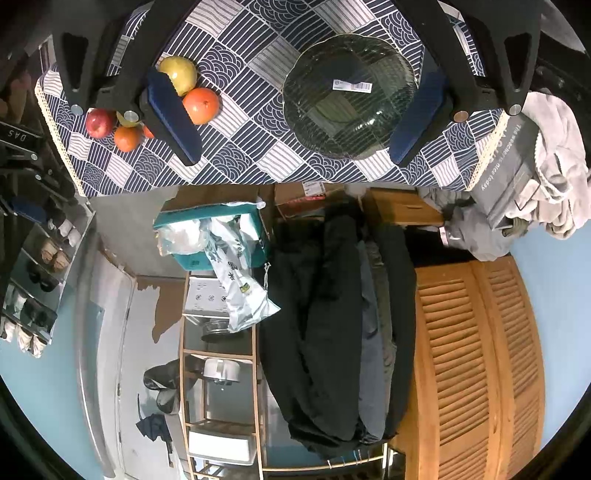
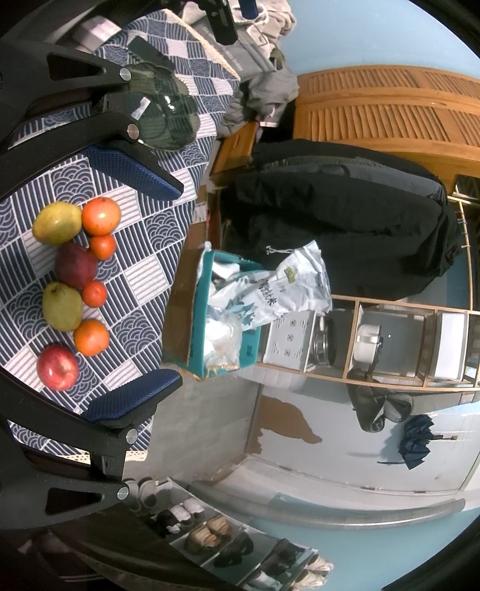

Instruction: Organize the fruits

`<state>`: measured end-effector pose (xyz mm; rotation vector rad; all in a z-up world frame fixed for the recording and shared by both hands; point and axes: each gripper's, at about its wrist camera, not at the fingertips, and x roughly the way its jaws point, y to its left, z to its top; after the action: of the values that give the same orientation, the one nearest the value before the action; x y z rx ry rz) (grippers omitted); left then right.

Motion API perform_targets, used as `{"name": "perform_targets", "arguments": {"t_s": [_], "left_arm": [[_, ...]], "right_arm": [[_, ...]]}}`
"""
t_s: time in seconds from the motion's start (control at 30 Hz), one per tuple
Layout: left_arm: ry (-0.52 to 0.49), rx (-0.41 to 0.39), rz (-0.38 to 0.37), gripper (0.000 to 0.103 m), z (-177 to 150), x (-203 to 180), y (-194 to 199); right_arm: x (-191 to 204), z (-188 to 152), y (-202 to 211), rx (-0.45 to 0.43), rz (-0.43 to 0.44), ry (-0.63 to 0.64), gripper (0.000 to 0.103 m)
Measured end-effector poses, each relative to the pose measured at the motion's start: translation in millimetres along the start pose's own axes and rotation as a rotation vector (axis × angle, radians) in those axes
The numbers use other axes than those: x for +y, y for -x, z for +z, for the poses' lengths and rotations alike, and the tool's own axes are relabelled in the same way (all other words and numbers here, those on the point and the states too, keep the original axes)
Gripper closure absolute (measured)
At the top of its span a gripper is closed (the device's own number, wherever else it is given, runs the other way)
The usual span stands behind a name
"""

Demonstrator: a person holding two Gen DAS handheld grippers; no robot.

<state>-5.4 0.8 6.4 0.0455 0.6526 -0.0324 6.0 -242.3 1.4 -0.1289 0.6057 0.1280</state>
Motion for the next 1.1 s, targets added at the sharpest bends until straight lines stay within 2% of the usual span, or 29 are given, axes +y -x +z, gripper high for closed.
{"name": "perform_targets", "arguments": {"t_s": [0.33,1.1], "left_arm": [[0.008,0.007,-0.002,0.001,-4.4,2.5,-2.7],[0.009,0.015,-0.007,0.001,-6.1,0.2,-4.9]], "right_arm": [[10.4,2.7,-0.5,-0.002,0.006,0.007,0.012],[4.0,-1.9,-1.0,-0.001,0.012,0.015,0.012]]}}
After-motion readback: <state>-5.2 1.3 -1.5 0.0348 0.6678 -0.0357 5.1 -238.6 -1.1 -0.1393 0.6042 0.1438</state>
